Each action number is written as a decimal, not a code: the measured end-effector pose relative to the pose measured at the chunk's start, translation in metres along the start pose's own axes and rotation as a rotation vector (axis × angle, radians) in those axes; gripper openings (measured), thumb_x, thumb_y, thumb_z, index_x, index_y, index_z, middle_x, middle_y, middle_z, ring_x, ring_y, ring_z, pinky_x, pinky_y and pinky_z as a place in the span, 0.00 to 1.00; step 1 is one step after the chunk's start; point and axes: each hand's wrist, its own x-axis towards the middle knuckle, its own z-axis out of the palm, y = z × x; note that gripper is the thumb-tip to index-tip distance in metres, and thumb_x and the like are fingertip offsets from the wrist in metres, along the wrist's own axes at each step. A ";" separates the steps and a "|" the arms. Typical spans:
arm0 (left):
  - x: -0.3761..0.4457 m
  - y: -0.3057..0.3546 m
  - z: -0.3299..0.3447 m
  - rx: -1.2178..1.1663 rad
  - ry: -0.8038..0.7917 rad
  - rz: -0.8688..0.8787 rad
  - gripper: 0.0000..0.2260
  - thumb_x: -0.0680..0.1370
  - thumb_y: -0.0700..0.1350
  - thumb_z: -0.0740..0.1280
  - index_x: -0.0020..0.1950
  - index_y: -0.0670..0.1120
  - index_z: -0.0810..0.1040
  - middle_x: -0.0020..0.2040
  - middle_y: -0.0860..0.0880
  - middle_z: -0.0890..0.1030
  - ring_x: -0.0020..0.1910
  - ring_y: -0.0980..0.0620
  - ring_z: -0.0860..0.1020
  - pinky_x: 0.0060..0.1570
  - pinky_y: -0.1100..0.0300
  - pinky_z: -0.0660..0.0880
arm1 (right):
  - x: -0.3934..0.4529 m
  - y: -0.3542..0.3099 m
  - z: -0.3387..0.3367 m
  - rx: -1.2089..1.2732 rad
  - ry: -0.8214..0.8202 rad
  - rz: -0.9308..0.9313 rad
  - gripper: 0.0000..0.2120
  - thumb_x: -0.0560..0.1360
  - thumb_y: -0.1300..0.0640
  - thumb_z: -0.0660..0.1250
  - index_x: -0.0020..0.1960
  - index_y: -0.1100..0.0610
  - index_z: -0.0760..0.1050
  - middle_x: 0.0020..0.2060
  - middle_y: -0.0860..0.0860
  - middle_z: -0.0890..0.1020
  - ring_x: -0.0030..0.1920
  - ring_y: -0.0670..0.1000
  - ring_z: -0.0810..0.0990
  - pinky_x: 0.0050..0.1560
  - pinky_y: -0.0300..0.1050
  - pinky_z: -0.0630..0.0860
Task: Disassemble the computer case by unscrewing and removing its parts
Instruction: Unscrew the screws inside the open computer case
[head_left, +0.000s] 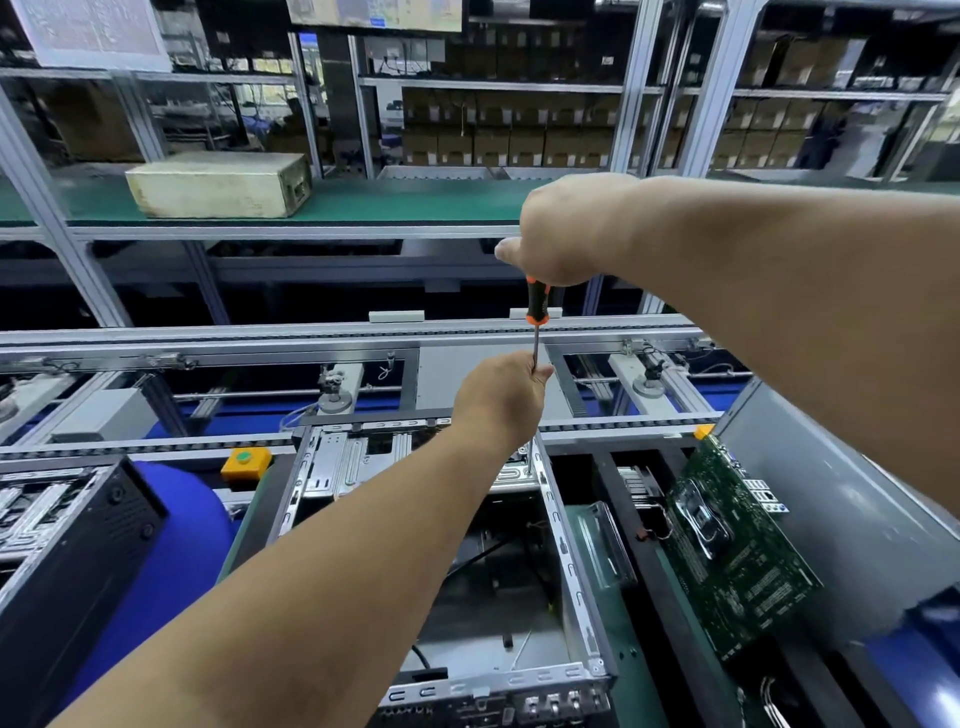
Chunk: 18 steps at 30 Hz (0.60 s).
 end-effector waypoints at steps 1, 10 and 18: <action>0.001 0.000 0.000 0.005 0.001 -0.002 0.15 0.87 0.55 0.59 0.47 0.49 0.75 0.35 0.52 0.76 0.38 0.44 0.76 0.36 0.54 0.68 | 0.000 0.000 0.000 -0.029 -0.023 -0.024 0.24 0.87 0.44 0.51 0.41 0.57 0.72 0.38 0.51 0.74 0.35 0.50 0.71 0.30 0.45 0.60; 0.003 -0.004 -0.001 -0.027 -0.092 0.025 0.15 0.87 0.55 0.57 0.54 0.48 0.78 0.43 0.52 0.80 0.44 0.45 0.78 0.42 0.51 0.74 | 0.001 0.014 -0.013 0.129 -0.329 -0.121 0.14 0.85 0.60 0.57 0.65 0.59 0.77 0.46 0.51 0.79 0.41 0.52 0.75 0.37 0.46 0.71; 0.000 -0.009 0.005 -0.166 -0.047 -0.003 0.14 0.87 0.54 0.61 0.47 0.49 0.78 0.39 0.50 0.81 0.40 0.46 0.78 0.41 0.52 0.75 | -0.007 0.008 -0.017 0.203 -0.325 -0.110 0.12 0.86 0.52 0.57 0.61 0.53 0.77 0.54 0.55 0.81 0.54 0.58 0.81 0.52 0.54 0.78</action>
